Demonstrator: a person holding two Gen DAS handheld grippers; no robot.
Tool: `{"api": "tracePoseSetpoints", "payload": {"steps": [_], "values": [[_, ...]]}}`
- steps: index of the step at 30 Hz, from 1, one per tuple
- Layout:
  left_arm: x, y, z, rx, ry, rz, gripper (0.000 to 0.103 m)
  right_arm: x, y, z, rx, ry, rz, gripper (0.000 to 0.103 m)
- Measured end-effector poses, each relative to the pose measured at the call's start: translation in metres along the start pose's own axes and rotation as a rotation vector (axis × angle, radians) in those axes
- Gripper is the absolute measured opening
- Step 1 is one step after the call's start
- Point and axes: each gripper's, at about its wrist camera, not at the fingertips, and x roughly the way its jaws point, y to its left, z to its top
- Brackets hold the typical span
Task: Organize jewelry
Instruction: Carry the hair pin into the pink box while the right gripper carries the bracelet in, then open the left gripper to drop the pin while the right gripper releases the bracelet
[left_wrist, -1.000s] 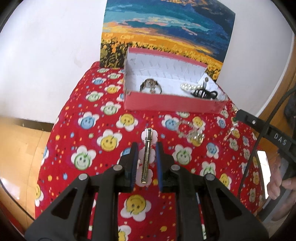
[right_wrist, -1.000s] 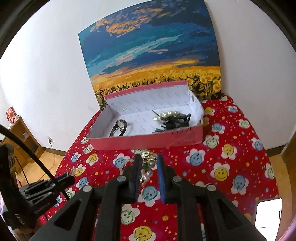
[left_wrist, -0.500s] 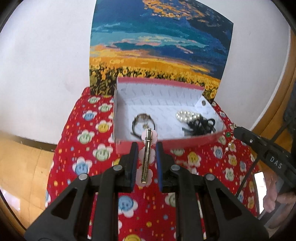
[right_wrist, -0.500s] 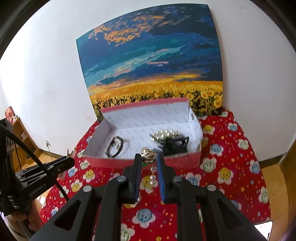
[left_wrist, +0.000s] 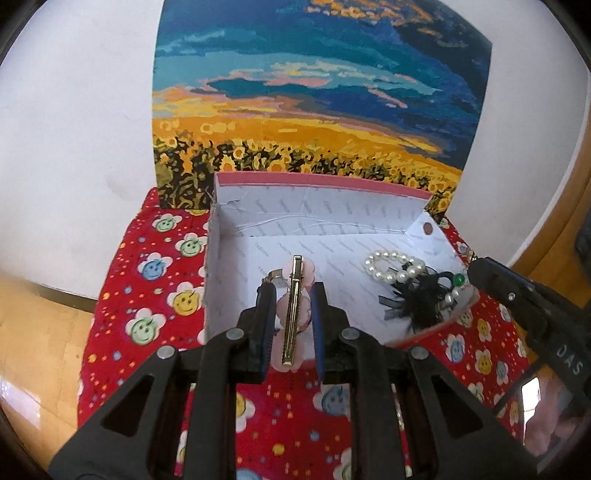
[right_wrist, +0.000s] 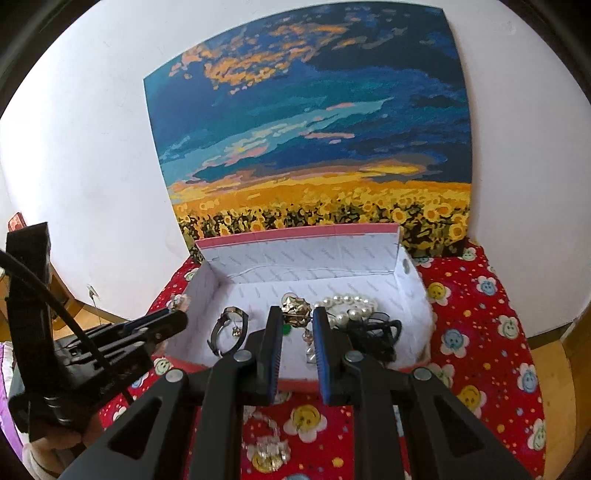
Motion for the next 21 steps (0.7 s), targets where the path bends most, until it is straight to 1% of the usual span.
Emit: {"api": "tracePoseSetpoints", "payload": {"steps": [7,11,14,21], "values": [[0.034,0.006,0.001,-0.016,0.030,0.017,0.011,0.036,-0.003,-0.002,0.029,0.042,0.001,0.018],[0.052,0.012,-0.003,-0.039,0.068,0.015,0.011,0.055,-0.007,-0.007,0.036,0.072,-0.008,0.018],[0.055,0.011,-0.004,-0.010,0.058,0.053,0.011,0.065,-0.010,-0.010,0.038,0.090,-0.014,0.018],[0.058,0.014,-0.003,-0.009,0.060,0.065,0.011,0.079,-0.013,-0.016,0.051,0.126,-0.020,0.019]]}}
